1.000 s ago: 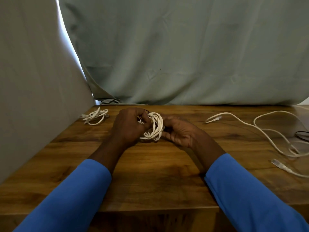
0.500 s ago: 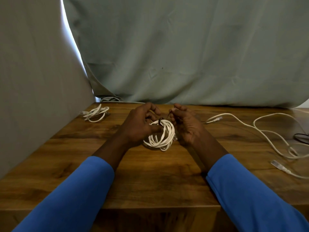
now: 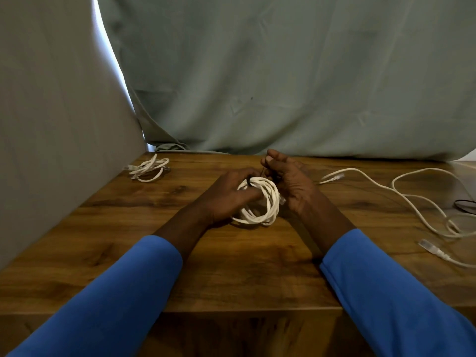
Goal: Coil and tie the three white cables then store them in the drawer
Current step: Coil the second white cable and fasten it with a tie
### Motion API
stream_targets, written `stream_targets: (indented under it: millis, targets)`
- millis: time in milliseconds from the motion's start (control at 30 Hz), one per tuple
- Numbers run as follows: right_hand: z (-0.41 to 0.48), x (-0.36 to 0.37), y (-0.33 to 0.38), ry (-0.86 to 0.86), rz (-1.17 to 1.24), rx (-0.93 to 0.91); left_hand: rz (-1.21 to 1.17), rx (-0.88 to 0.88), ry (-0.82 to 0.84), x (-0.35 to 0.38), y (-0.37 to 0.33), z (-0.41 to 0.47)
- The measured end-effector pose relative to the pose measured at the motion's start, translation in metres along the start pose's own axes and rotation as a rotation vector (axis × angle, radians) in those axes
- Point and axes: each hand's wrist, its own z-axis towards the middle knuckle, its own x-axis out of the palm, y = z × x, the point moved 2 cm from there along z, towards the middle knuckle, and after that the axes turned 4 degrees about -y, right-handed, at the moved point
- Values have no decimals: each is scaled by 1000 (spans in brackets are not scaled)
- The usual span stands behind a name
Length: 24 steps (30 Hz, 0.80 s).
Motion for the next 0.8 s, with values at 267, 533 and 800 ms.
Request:
stream_targets:
  millis: [267, 533, 800]
  targets:
    - [-2, 3, 2, 48, -62, -40, -173, -97, -72, 10, 2, 2]
    - [-19, 13, -3, 259, -463, -86, 47, -42, -476, -10, 16, 5]
    - [-12, 10, -13, 267, -576, -166, 283, 72, -668, -16, 11, 4]
